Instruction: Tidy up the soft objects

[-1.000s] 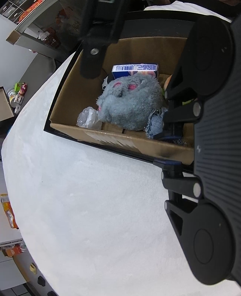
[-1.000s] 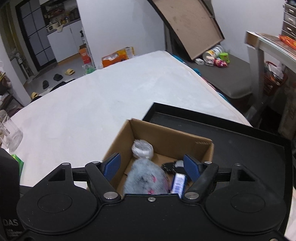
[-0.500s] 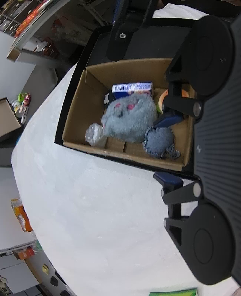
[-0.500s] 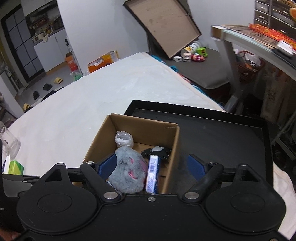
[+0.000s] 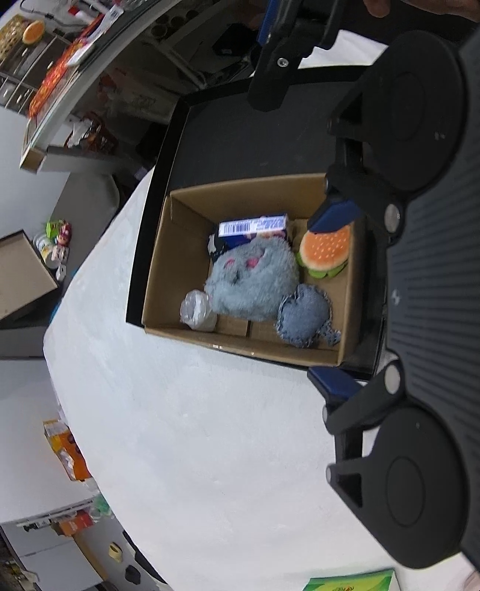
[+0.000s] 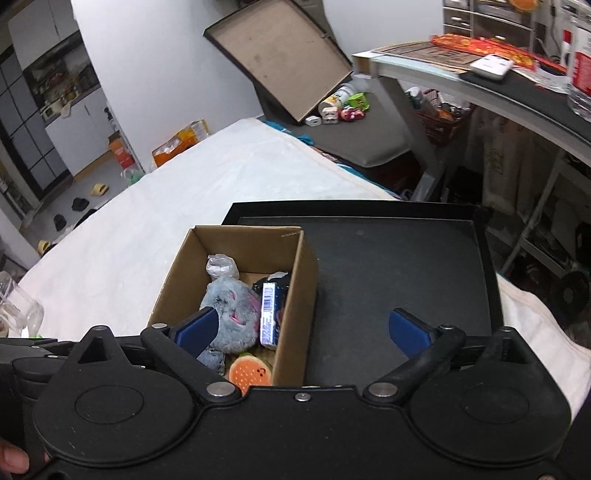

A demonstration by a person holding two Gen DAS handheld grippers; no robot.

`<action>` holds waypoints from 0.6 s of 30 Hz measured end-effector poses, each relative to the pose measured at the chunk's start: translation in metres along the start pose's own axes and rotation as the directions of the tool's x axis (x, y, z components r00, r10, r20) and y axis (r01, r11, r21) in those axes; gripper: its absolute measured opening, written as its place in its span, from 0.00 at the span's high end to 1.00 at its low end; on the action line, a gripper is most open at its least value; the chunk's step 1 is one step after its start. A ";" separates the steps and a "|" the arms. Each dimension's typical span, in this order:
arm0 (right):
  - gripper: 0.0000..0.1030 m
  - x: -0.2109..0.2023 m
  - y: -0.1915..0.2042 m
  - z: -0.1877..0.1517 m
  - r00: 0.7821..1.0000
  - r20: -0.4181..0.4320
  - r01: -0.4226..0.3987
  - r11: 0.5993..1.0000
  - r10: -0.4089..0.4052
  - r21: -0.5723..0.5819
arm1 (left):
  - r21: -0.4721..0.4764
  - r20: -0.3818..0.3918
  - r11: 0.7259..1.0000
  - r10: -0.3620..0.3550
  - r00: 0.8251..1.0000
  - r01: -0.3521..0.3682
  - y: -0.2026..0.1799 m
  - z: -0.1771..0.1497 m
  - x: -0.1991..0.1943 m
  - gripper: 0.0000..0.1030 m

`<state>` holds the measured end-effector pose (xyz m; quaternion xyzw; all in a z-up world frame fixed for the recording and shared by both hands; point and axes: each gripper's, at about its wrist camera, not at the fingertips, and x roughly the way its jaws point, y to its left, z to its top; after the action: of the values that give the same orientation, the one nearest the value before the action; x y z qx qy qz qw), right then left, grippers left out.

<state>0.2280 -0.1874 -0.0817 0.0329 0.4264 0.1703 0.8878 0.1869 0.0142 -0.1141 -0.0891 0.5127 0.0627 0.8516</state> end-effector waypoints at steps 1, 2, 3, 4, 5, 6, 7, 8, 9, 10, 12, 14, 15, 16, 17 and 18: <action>0.02 -0.003 -0.001 -0.002 1.000 0.004 0.002 1.000 -0.002 0.005 | 0.007 0.001 1.000 -0.004 1.000 0.004 -0.002 -0.001 -0.003 0.15; 0.01 -0.006 -0.003 -0.004 1.000 0.007 0.002 1.000 -0.002 0.009 | 0.014 0.005 1.000 -0.006 1.000 0.006 -0.003 -0.002 -0.007 0.13; 0.00 -0.008 -0.003 -0.006 1.000 0.009 0.003 1.000 -0.003 0.012 | 0.020 0.012 1.000 -0.006 1.000 0.006 -0.005 -0.003 -0.010 0.12; 0.00 -0.011 -0.004 -0.008 1.000 0.012 0.004 1.000 -0.004 0.016 | 0.025 0.020 1.000 -0.007 1.000 0.007 -0.006 -0.004 -0.014 0.10; 0.00 -0.013 -0.005 -0.010 1.000 0.013 0.007 1.000 -0.007 0.020 | 0.027 0.025 1.000 -0.011 1.000 0.010 -0.008 -0.005 -0.017 0.09; 0.00 -0.015 -0.005 -0.012 1.000 0.013 0.012 1.000 -0.012 0.025 | 0.028 0.027 0.999 -0.016 1.000 0.015 -0.008 -0.006 -0.020 0.08; 0.00 -0.017 -0.006 -0.013 1.000 0.012 0.015 0.999 -0.015 0.030 | 0.030 0.029 0.999 -0.020 0.999 0.019 -0.008 -0.007 -0.022 0.06; 0.00 -0.020 -0.007 -0.015 1.000 0.013 0.018 0.999 -0.018 0.036 | 0.034 0.032 0.999 -0.022 0.999 0.021 -0.009 -0.009 -0.026 0.05; 0.00 -0.022 -0.007 -0.016 1.000 0.014 0.019 0.999 -0.020 0.041 | 0.039 0.035 0.999 -0.024 0.999 0.023 -0.010 -0.010 -0.028 0.04; 0.00 -0.024 -0.008 -0.018 1.000 0.015 0.020 0.999 -0.021 0.046 | 0.046 0.037 0.999 -0.026 0.999 0.025 -0.010 -0.011 -0.032 0.03; 0.00 -0.028 -0.008 -0.021 1.000 0.014 0.024 0.998 -0.025 0.056 | 0.064 0.037 0.998 -0.031 0.999 0.028 -0.012 -0.013 -0.037 0.01; 0.00 -0.033 -0.009 -0.024 1.000 0.014 0.027 0.998 -0.028 0.064 | 0.086 0.039 0.996 -0.033 0.999 0.030 -0.014 -0.016 -0.043 0.01; 0.00 -0.035 -0.009 -0.026 1.000 0.013 0.025 0.997 -0.026 0.070 | 0.091 0.042 0.995 -0.033 0.999 0.029 -0.015 -0.018 -0.046 0.01; 0.00 -0.038 -0.009 -0.028 1.000 0.011 0.024 0.997 -0.025 0.075 | 0.093 0.042 0.995 -0.033 0.999 0.029 -0.015 -0.019 -0.049 0.01; 0.00 -0.040 -0.009 -0.030 1.000 0.009 0.025 0.997 -0.025 0.079 | 0.093 0.041 0.995 -0.033 0.999 0.029 -0.015 -0.020 -0.051 0.01; 0.00 -0.042 -0.008 -0.031 1.000 0.009 0.024 0.996 -0.024 0.081 | 0.095 0.040 0.995 -0.033 0.999 0.029 -0.015 -0.021 -0.054 0.01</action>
<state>0.1822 -0.2117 -0.0718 0.0646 0.4289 0.1420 0.8898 0.1466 -0.0057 -0.0751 -0.0553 0.4959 0.0270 0.8662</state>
